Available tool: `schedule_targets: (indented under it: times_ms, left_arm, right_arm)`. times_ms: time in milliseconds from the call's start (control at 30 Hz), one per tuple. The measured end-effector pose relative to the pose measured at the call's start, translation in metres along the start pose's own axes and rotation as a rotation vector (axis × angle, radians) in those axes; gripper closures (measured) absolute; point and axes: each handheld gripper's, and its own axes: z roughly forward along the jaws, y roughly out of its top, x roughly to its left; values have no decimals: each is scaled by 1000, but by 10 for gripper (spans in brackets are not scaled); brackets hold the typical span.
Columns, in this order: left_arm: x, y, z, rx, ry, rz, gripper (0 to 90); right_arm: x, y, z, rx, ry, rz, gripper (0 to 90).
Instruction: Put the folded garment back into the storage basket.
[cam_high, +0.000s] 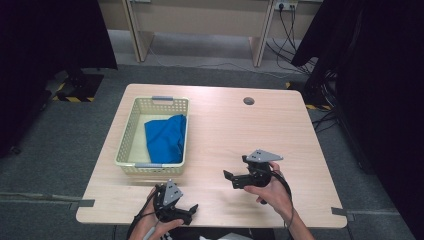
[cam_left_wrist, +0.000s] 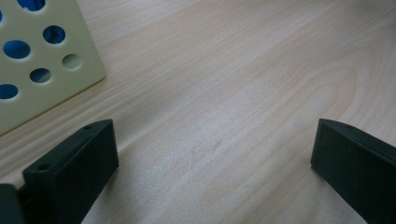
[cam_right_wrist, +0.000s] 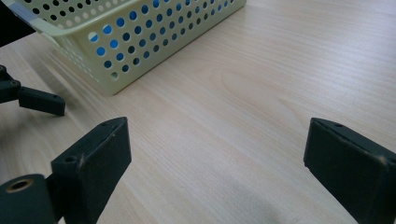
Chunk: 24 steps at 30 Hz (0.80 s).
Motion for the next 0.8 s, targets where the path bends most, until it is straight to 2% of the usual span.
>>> schedule_targets:
  times_ms: [233,800]
  left_arm:
    - [1,1,0,4,0,3,0]
    - [1,1,0,5,0,4,0]
  right_arm:
    - [1,-6,-2,7,1,-3,65]
    - [-3,-24,-12,18,-30,12,57]
